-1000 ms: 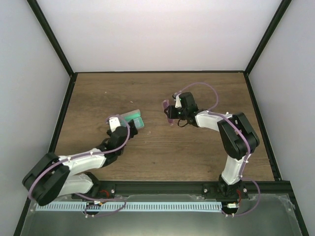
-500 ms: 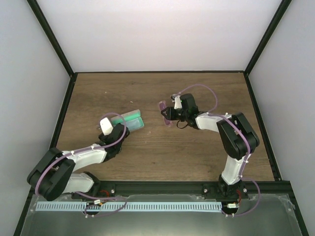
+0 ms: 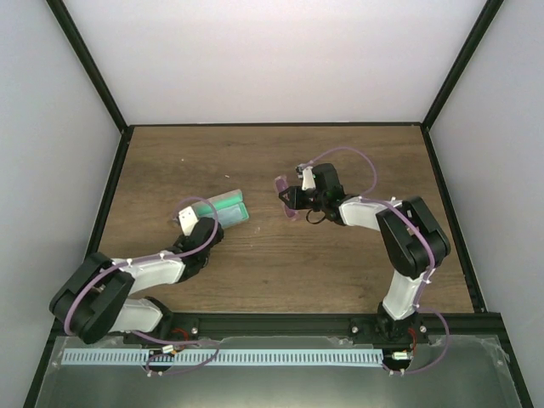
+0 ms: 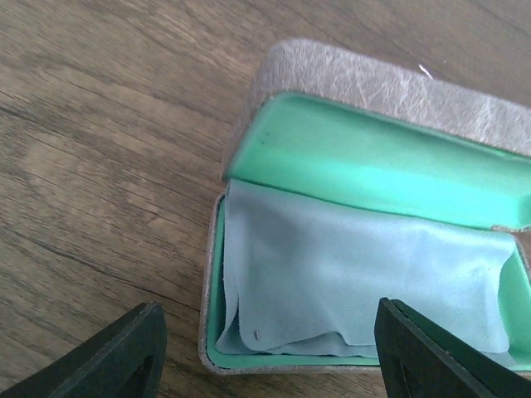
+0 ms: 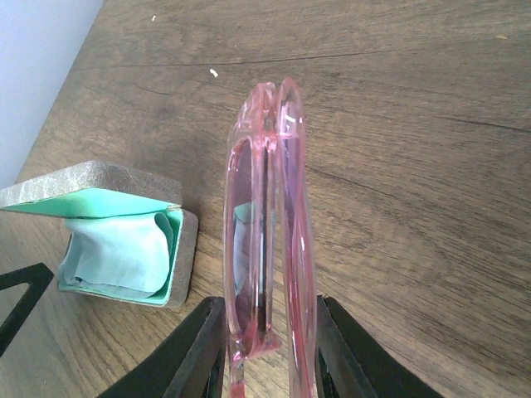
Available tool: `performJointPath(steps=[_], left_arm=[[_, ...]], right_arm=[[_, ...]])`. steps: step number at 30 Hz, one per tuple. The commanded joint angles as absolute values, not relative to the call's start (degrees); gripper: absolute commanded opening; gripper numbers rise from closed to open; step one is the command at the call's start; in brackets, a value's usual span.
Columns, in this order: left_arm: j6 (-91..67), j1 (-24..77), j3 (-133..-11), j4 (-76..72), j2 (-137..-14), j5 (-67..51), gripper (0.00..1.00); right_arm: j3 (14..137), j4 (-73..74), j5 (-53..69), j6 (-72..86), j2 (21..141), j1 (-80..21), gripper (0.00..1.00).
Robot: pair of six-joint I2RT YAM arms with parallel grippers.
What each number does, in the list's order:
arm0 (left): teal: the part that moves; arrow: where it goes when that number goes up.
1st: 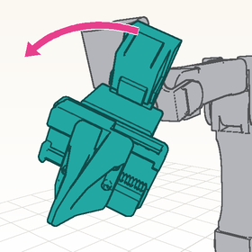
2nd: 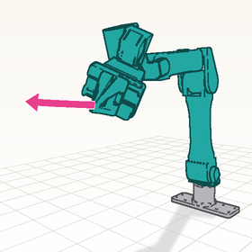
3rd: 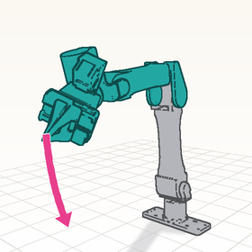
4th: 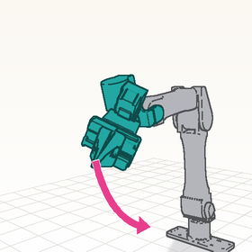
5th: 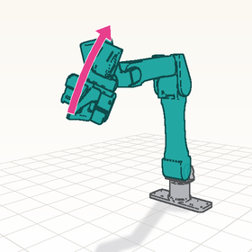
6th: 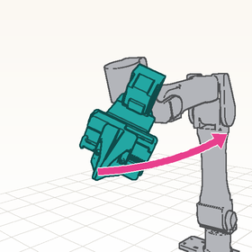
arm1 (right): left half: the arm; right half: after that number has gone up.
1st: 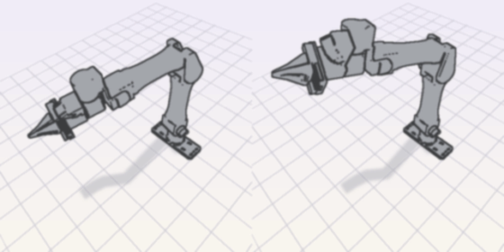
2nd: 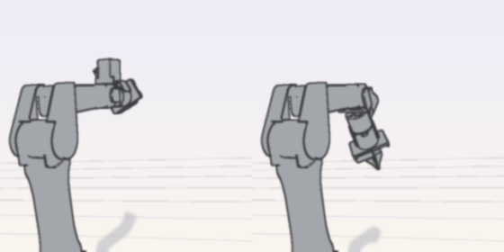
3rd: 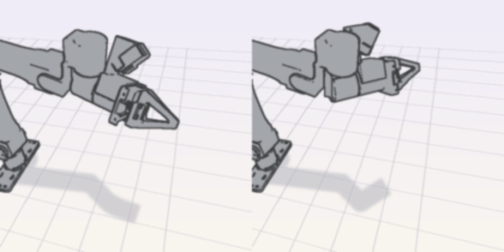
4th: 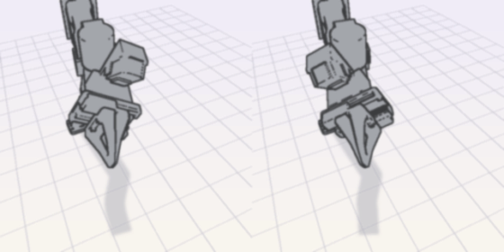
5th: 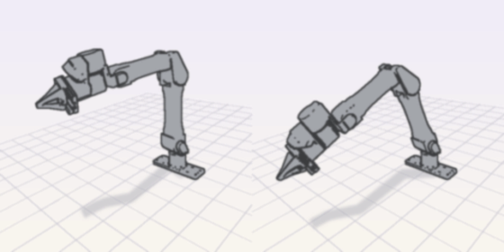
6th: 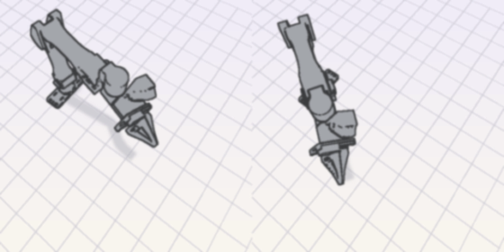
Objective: Organize the sunglasses
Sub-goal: Move the sunglasses case at the center of the board.
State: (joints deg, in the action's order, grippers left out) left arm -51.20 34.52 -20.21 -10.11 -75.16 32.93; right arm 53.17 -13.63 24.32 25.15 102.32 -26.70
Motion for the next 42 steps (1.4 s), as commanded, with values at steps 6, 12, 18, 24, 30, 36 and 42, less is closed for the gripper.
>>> performJointPath(steps=[6, 12, 18, 24, 30, 36, 42], left_arm=[[-50.22, 33.78, -21.77, -13.59, -81.20, 30.51, 0.53], [-50.27, 33.77, -21.90, -13.65, -80.80, 28.30, 0.46], [-50.27, 33.87, -21.82, -17.13, -82.42, 22.90, 0.46], [-51.57, 34.05, -22.63, -22.45, -87.19, 13.85, 0.45], [-53.94, 35.42, -24.70, -25.33, -92.85, 10.14, 0.46], [-55.23, 37.34, -26.01, -26.23, -95.02, 9.14, 0.55], [-49.74, 39.52, -29.14, -19.62, -93.10, 10.08, 0.85]], right_arm=[[52.32, -14.46, 23.01, 24.18, 99.35, -26.54, 0.29], [51.94, -13.92, 21.83, 24.14, 98.69, -26.54, 0.29], [51.84, -13.98, 21.72, 24.22, 99.05, -26.55, 0.29], [51.52, -13.54, 21.03, 24.02, 98.40, -26.54, 0.29], [51.24, -13.76, 20.57, 24.08, 98.00, -26.54, 0.29], [51.50, -13.62, 20.06, 23.93, 98.21, -26.54, 0.29], [52.01, -13.54, 19.82, 23.76, 98.89, -26.43, 0.29]])
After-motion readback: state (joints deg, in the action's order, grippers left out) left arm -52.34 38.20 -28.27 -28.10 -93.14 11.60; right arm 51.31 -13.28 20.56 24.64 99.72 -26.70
